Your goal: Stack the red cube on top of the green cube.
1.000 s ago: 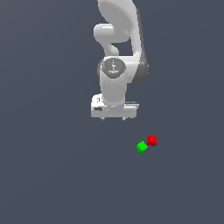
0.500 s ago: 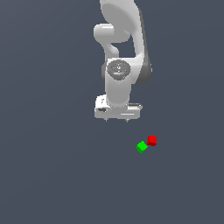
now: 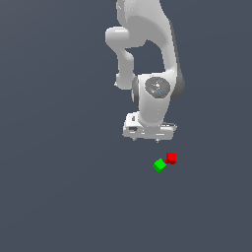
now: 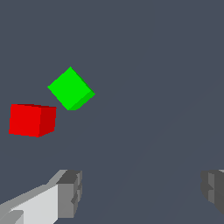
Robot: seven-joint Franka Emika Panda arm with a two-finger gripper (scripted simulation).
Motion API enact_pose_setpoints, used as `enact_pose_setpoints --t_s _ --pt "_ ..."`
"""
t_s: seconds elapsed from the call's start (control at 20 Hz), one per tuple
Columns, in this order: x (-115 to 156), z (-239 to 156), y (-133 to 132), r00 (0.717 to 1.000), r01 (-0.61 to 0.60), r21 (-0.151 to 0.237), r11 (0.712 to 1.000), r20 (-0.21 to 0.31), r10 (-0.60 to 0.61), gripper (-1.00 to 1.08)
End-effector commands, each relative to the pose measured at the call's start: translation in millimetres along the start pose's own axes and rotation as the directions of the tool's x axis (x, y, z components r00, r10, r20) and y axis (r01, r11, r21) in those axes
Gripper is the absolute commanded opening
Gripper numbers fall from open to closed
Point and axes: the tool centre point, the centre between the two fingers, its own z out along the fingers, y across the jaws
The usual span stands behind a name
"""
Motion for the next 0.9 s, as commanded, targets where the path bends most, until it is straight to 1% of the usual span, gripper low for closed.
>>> enact_pose_setpoints --t_s 0.0,0.25,0.45,0.65,0.85 --pt "3 9 -23 1.000 -0.019 0.000 1.000 -0.008 0.019 1.00" --pt "11 26 -67 0.998 -0.059 -0.001 0.998 -0.024 0.059 1.00" --pt "19 37 -96 0.996 -0.085 -0.002 0.996 -0.034 0.085 1.00" --pt "26 44 -117 0.994 -0.104 -0.002 0.995 -0.042 0.103 1.00" --pt "30 49 -130 0.992 -0.116 -0.003 0.993 -0.047 0.115 1.00"
